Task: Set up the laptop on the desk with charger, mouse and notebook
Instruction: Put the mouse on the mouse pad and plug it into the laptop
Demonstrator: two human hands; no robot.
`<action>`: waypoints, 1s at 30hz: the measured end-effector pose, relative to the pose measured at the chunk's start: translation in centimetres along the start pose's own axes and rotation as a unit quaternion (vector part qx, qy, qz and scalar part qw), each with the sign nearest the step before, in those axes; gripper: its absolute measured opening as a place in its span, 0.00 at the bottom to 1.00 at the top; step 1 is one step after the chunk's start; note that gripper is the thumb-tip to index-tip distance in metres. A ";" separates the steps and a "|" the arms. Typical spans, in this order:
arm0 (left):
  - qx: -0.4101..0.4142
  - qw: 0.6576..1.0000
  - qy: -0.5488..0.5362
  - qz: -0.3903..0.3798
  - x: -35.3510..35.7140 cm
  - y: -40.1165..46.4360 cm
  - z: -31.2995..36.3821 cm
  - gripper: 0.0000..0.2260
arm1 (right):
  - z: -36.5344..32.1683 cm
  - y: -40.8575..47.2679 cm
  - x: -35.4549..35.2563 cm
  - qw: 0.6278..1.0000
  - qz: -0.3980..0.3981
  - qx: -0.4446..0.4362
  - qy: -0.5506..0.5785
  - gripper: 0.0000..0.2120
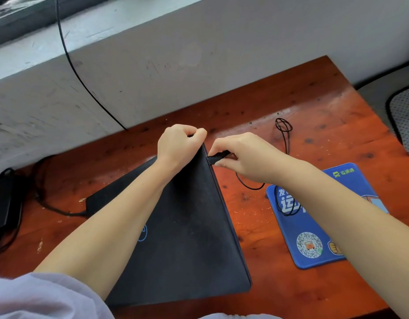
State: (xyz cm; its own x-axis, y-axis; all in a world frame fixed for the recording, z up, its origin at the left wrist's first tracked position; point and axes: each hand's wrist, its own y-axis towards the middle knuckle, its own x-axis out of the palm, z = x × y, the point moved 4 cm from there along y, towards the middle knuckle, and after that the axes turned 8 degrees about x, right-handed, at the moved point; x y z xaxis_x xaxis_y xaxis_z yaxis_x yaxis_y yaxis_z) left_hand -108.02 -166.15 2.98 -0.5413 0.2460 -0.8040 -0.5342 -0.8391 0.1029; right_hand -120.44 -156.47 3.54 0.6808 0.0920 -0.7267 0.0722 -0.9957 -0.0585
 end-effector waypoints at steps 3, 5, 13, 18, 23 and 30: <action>-0.005 1.000 0.019 -0.008 1.2 0.4 -0.8 0.16 | 1.2 0.4 0.7 1.000 -0.015 0.020 0.001 0.07; -0.014 0.999 0.045 -0.022 2.6 0.8 -1.5 0.15 | 2.5 0.6 1.6 0.998 -0.031 0.053 0.004 0.06; -0.051 0.984 0.121 -0.122 9.2 1.8 -5.1 0.16 | 8.3 -1.0 5.9 0.978 -0.023 0.200 -0.062 0.18; -0.026 0.969 0.200 -0.140 11.0 1.8 -5.5 0.17 | 9.2 -3.8 4.9 0.976 0.036 0.201 -0.071 0.20; 0.053 0.949 0.274 -0.148 11.9 1.8 -4.7 0.19 | 8.8 -9.1 -1.5 0.962 0.208 0.163 0.073 0.10; 0.089 0.945 0.293 -0.119 11.2 -0.5 -2.3 0.11 | 14.5 -20.0 -1.1 0.890 0.064 0.447 -0.064 0.23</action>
State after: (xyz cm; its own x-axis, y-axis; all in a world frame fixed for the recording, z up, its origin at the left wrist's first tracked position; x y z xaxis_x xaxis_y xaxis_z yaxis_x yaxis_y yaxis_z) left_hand -112.33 -164.11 -7.48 0.0317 0.0634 -0.9975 -0.7247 -0.6858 -0.0666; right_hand -133.23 -136.85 -4.41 0.5496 0.0323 -0.8348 -0.6473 -0.6152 -0.4500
